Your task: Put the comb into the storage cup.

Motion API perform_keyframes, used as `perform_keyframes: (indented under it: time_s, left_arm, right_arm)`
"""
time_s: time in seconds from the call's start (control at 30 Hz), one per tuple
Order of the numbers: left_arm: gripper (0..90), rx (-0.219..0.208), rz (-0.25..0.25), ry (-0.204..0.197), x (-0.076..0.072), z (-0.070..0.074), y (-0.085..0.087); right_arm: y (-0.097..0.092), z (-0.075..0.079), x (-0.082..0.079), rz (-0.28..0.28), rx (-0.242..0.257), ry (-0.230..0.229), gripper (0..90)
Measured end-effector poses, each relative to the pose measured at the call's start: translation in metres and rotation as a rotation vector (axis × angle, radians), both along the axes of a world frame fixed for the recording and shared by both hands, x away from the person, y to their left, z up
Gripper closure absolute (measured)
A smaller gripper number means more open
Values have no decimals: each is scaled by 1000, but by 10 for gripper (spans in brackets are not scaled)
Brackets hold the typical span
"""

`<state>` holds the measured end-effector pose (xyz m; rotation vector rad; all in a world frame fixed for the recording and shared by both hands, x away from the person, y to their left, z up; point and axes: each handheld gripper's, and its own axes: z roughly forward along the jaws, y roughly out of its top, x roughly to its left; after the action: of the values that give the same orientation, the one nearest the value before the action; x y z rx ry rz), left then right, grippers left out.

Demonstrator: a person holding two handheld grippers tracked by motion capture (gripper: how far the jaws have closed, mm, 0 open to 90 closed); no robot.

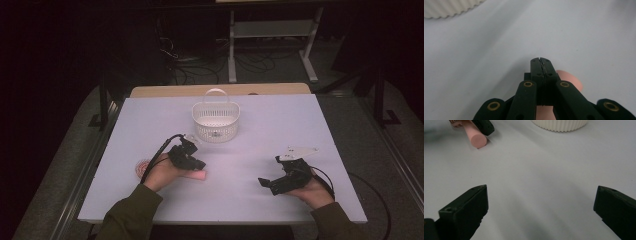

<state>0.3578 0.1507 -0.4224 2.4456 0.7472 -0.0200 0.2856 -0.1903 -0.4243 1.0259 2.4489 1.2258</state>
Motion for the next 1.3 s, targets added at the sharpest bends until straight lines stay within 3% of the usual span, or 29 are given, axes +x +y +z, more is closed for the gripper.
perform_keyframes:
  time_s: [0.87, 1.3]
  left_arm:
    - [900, -6, -70, 17, -29, 3, -11]
    - [900, -25, -81, 44, -55, 2, 0]
  right_arm:
    - [0, 0, 1, 4, 2, -1, 0]
    - [1, 0, 1, 5, 2, -1, 0]
